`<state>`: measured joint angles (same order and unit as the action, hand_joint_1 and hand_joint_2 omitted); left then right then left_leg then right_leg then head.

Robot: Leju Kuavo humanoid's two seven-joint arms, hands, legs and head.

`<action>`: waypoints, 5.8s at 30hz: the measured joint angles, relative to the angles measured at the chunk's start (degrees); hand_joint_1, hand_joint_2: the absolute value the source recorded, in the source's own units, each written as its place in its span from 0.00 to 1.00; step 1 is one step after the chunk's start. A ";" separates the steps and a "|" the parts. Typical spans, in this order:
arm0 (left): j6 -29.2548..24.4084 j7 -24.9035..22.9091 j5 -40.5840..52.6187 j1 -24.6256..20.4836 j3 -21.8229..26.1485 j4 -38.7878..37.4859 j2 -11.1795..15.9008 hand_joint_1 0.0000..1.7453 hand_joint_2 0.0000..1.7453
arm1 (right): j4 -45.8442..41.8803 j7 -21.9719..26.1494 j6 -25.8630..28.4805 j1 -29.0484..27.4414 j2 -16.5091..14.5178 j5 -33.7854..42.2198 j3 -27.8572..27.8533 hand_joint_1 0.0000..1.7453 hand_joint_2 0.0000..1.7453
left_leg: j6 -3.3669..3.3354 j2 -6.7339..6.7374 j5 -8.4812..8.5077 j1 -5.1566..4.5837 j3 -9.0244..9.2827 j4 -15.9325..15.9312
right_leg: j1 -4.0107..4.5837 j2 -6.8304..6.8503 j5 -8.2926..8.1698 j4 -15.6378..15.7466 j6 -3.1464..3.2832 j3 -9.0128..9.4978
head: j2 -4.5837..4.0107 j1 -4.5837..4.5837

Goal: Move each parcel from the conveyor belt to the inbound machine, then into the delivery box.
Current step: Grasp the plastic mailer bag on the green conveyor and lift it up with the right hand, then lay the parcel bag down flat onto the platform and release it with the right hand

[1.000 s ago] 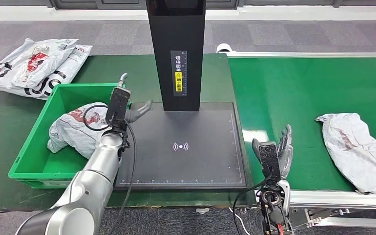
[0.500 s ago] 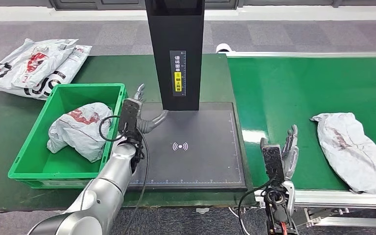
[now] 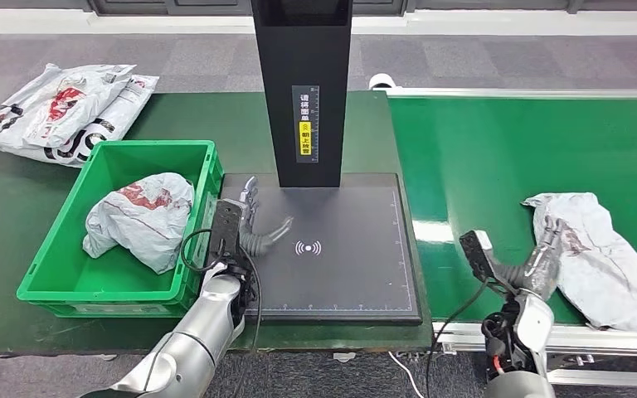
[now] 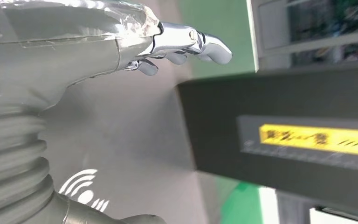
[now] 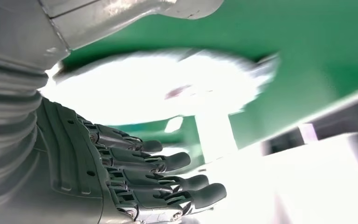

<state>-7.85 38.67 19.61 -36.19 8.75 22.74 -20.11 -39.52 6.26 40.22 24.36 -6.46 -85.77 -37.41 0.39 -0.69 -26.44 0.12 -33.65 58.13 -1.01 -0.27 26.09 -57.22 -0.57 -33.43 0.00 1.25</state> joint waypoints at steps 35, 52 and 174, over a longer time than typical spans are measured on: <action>-5.48 -1.49 3.59 1.72 -4.05 -2.13 0.02 0.00 1.00 | 21.15 -43.12 -14.72 -0.36 14.80 -4.20 16.13 0.00 1.00 | -0.06 0.11 0.01 0.07 0.17 0.01 | 0.07 -0.07 -0.01 0.08 -0.11 0.20 | 0.00 0.00; -4.12 -2.13 4.12 1.63 -4.20 -2.13 0.09 0.00 1.00 | 22.43 -40.26 -26.43 0.27 15.38 -2.75 15.87 1.00 1.00 | -0.71 -0.13 0.12 0.15 0.54 0.15 | 0.11 0.05 -0.34 0.74 -0.84 1.17 | -0.01 -0.01; 3.97 -28.41 38.09 1.12 -30.45 -3.22 2.44 0.04 1.00 | -21.46 26.99 -15.68 -9.26 -8.95 60.51 36.11 0.00 1.00 | -0.33 -0.34 0.24 0.16 -0.06 0.03 | 0.13 0.29 -0.15 0.27 -0.39 0.36 | -0.01 0.02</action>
<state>-3.88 10.25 57.70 -35.07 -21.71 19.52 -17.67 -60.99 33.25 24.54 15.11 -15.41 -25.26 -1.30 0.06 -1.02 -26.21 0.28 -33.72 58.16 -0.88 0.02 25.94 -56.95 -0.96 -33.07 -0.01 1.27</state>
